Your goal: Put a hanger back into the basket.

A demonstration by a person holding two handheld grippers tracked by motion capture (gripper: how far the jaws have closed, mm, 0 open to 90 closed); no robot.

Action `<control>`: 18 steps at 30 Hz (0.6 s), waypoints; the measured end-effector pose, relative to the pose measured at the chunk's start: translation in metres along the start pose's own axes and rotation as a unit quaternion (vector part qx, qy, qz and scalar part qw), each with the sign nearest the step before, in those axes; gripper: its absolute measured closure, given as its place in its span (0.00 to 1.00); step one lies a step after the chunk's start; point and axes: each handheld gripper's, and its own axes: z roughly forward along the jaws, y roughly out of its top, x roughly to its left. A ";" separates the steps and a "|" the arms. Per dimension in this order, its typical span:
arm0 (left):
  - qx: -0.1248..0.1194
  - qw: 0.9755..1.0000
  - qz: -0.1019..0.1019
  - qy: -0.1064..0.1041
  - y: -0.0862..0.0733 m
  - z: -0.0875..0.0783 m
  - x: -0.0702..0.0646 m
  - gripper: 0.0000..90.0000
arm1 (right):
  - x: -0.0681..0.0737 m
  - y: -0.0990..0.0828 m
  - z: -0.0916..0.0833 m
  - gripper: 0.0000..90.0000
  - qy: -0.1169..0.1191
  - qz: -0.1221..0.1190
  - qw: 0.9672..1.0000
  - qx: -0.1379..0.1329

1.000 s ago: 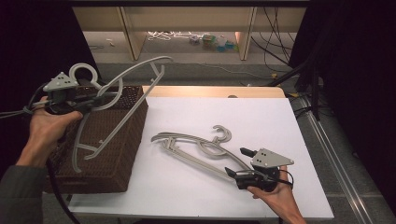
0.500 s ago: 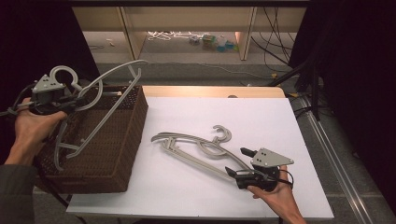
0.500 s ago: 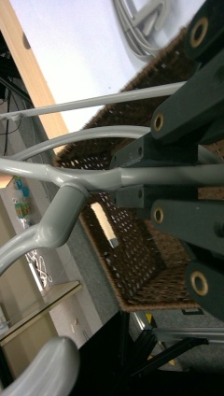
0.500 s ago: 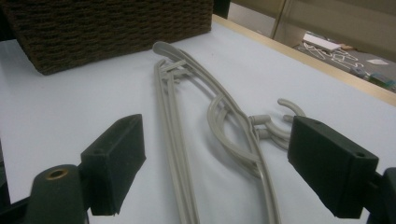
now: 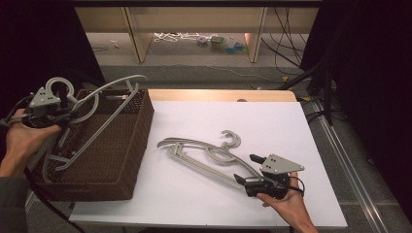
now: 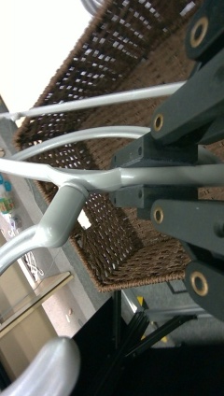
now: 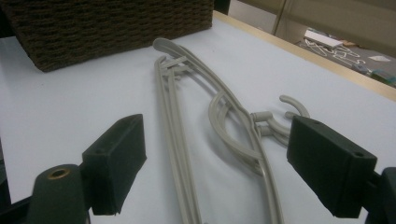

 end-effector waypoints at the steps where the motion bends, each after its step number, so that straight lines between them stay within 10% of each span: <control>1: 0.002 1.000 0.000 0.001 -0.001 0.003 -0.001 0.91 | 0.000 0.000 0.000 0.23 0.000 0.000 1.000 -0.001; 18: 0.036 0.999 -0.013 0.002 -0.025 0.024 0.001 0.91 | 0.000 0.000 0.000 0.23 -0.001 0.000 1.000 0.000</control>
